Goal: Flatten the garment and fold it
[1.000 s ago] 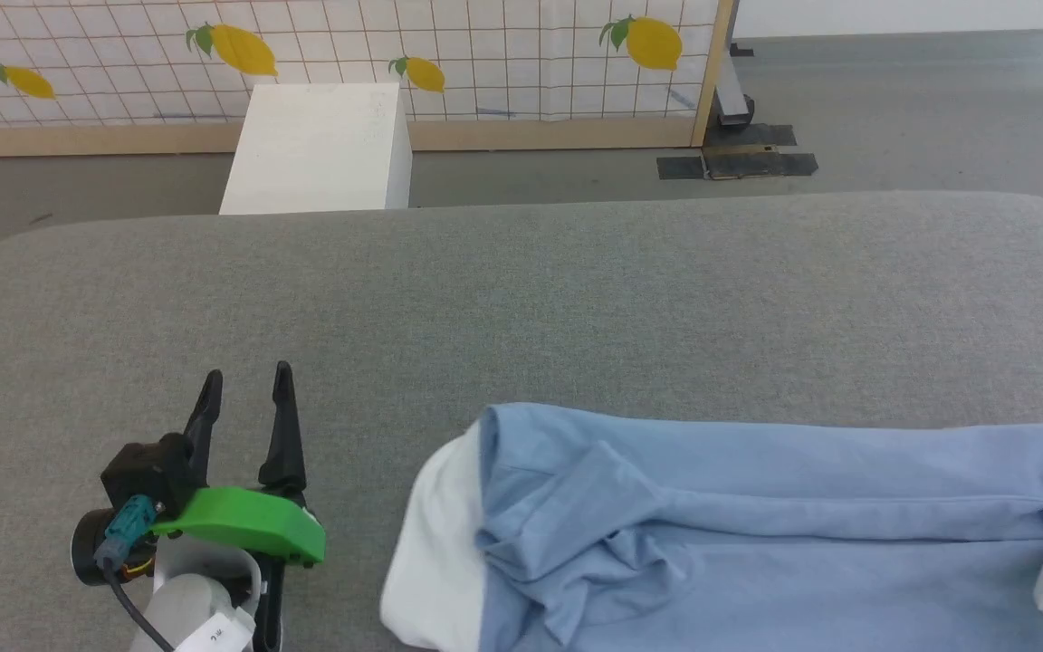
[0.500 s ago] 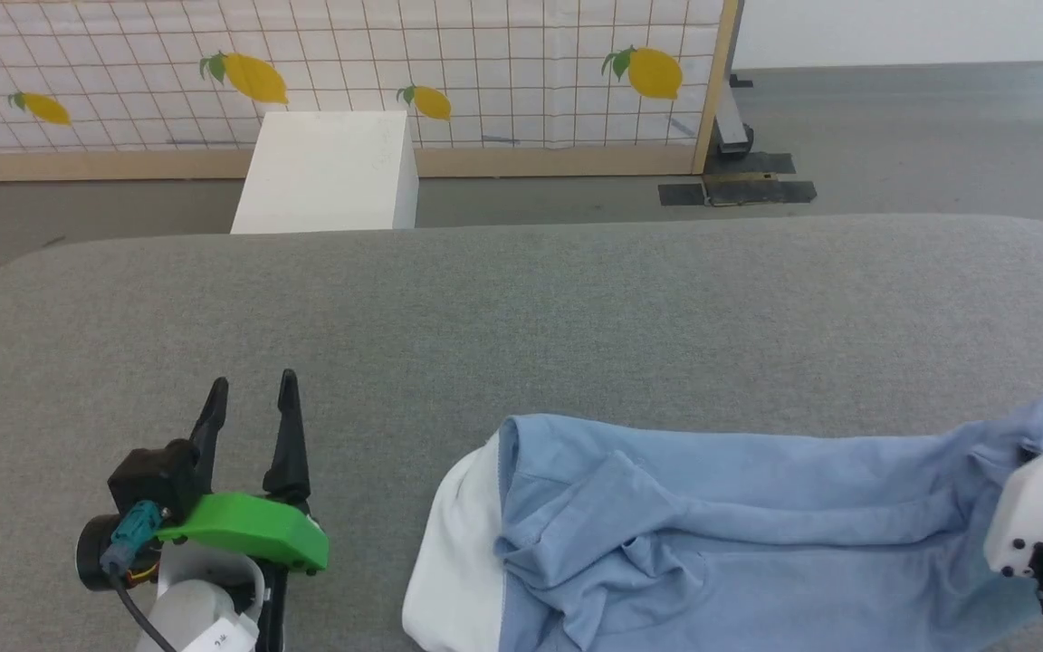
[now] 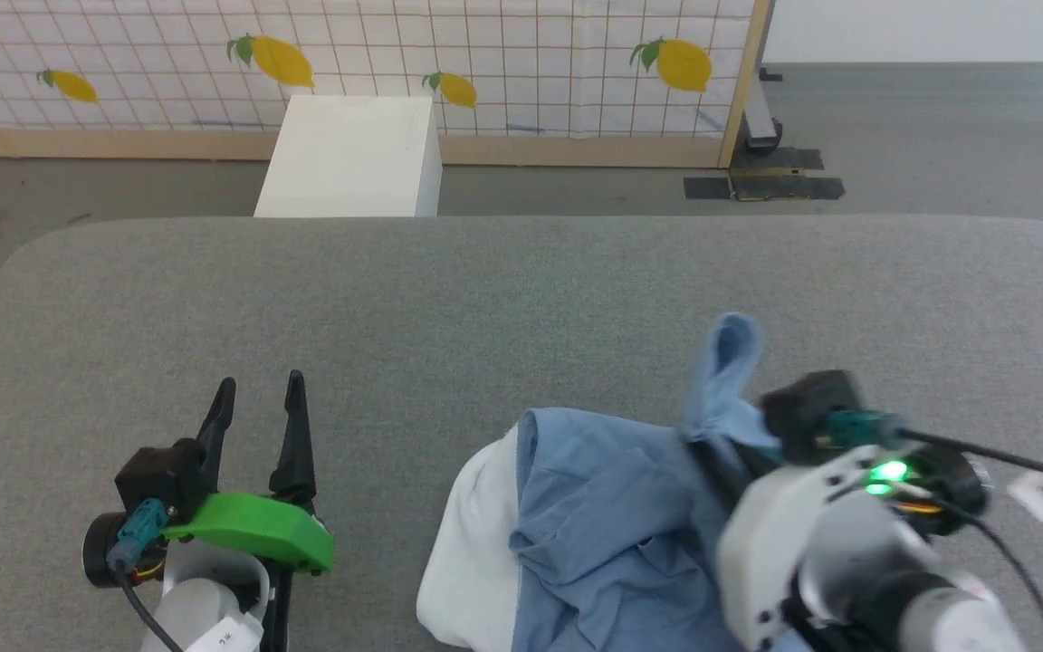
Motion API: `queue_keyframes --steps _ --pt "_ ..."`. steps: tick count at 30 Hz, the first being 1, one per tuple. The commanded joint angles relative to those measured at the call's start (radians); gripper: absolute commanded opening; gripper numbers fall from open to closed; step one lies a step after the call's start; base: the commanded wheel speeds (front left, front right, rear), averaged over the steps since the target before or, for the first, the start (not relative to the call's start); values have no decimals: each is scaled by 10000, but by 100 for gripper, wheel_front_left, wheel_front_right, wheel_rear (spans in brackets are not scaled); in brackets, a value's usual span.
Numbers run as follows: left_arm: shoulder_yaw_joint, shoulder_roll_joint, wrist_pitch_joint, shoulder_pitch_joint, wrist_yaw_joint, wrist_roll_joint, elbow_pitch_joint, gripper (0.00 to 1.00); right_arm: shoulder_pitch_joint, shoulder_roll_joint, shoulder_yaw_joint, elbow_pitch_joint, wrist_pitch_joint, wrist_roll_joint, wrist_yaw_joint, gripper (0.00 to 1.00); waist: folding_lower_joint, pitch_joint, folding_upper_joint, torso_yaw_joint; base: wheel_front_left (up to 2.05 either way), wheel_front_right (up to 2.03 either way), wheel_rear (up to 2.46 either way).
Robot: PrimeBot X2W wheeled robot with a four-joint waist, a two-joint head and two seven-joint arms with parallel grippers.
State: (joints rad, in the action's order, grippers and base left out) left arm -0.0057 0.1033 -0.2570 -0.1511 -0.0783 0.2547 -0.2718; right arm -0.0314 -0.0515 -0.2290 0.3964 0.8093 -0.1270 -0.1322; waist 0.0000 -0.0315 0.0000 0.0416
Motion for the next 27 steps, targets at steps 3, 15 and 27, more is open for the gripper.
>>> queue_keyframes --steps 3,15,27 --pt "-8 -53 -47 -273 -42 -101 -4 100 -687 11 -1076 -1054 -524 -60 15 0 0 -271 0 202 0 0 0" --pt "-2 -168 -47 -555 -91 -136 -121 100 -2675 12 -3372 -5873 -2543 -1316 15 0 0 -773 0 541 0 0 0" --pt "89 -249 -47 -689 -203 -204 -302 100 -3774 12 -4486 -7497 -3909 -3386 15 100 0 -824 0 491 0 0 0"
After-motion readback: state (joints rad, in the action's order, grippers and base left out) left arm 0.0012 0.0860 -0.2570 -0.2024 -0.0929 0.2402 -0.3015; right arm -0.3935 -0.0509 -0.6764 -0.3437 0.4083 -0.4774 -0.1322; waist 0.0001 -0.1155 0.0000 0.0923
